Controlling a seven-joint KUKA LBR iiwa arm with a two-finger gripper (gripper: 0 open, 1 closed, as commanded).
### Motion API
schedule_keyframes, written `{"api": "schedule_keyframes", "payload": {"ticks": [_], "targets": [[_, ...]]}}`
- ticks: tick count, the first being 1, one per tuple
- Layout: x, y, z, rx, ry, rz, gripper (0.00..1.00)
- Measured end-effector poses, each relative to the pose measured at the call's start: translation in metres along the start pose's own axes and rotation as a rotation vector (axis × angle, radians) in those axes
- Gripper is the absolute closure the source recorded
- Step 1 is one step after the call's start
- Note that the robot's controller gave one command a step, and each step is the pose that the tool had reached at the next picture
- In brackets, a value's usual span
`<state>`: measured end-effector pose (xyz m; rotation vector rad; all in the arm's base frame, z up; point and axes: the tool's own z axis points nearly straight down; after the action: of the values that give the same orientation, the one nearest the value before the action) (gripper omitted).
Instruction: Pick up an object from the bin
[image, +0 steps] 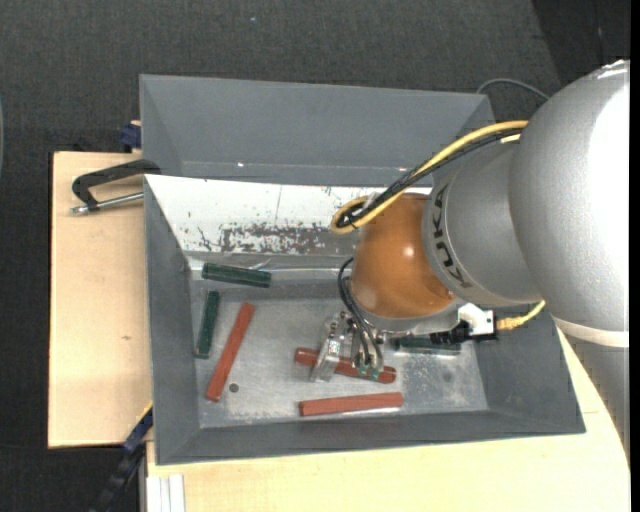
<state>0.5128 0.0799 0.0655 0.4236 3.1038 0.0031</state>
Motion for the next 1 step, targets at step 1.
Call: {"api": "schedule_keyframes", "payload": {"ticks": [1], "targets": [[0.0024, -0.0006, -0.0075, 0.004, 0.010, -0.002, 1.00]]}}
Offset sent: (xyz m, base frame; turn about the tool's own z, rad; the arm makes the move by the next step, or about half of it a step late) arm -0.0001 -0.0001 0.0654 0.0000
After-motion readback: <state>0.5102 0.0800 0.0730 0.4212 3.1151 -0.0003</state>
